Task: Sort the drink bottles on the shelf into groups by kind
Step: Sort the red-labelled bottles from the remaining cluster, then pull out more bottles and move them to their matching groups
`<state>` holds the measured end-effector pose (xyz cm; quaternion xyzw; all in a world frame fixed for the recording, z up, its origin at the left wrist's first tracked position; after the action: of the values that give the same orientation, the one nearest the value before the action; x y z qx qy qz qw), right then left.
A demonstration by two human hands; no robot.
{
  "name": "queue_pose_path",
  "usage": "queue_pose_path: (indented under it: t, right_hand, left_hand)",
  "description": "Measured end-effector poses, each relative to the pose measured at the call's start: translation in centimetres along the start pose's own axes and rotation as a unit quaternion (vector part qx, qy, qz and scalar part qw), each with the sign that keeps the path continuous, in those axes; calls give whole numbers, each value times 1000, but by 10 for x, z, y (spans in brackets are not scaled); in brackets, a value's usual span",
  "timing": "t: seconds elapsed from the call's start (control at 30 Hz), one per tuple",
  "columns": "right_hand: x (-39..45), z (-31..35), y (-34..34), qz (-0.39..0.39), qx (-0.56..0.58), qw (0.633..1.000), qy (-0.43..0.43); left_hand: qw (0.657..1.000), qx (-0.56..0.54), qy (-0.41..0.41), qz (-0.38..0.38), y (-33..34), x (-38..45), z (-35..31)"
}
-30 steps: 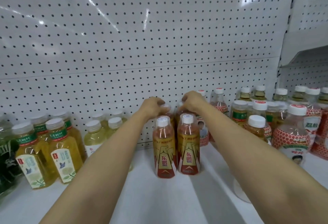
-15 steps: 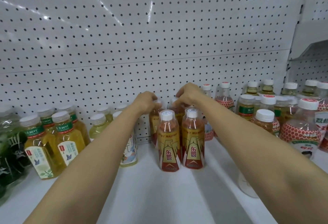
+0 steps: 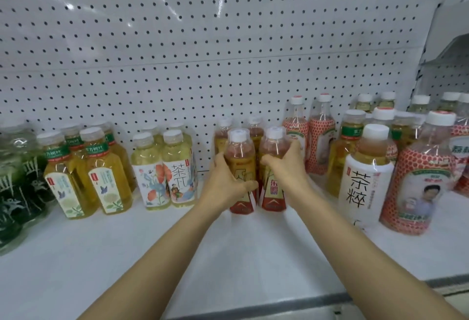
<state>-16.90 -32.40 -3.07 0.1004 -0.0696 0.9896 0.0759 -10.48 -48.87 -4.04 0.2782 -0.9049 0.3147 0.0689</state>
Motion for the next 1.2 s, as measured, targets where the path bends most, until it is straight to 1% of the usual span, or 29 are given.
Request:
queue_pose_path:
  t: [0.1, 0.27, 0.37, 0.43, 0.7, 0.77, 0.83, 0.93, 0.97, 1.0, 1.1, 1.2]
  right_hand:
    - [-2, -13, 1, -3, -51, 999, -15]
    - [-2, -9, 11, 36, -56, 995, -75]
    - [-2, -7, 23, 50, -66, 991, -109]
    - [1, -7, 28, 43, -80, 989, -118]
    - [6, -6, 36, 25, -116, 986, -116]
    - [1, -11, 32, 11, -153, 981, -122]
    - [-14, -14, 20, -10, -220, 963, -155]
    - [-44, -5, -7, -28, -287, 925, -247]
    - [-55, 0, -16, -29, -301, 911, -279]
    - [-67, 4, -26, -33, -315, 896, -312]
    - [-100, 14, -54, -68, -362, 842, -394]
    - [-119, 13, -84, -103, -359, 820, -434]
  left_hand:
    - [998, 51, 4, -30, -2, -1, 4]
    - [992, 106, -9, -65, -10, 3, 11]
    - [990, 119, -17, -78, -11, 8, 11]
    - [989, 123, -24, -79, -10, 10, 9]
    - [987, 111, -35, -109, -7, 11, 9]
    - [987, 103, -30, -120, -7, 4, 11]
    - [983, 93, 0, -155, -10, -11, 6]
    - [961, 79, 103, -243, -21, -36, -20]
    - [955, 76, 130, -257, -21, -43, -29]
    - [952, 70, 151, -257, -19, -49, -37]
    - [953, 35, 198, -225, -8, -62, -58]
    - [956, 7, 236, -175, 11, -74, -78]
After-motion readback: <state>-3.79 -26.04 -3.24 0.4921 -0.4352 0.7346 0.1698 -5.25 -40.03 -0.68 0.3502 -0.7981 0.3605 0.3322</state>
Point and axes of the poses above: each hand's wrist, its own x-axis towards the middle knuckle, its own y-axis out of the palm, z = x × y, the point moved 8 cm from there along x, towards the middle knuckle, and after that the axes turned 9 degrees about -z, right-handed, at the moved point
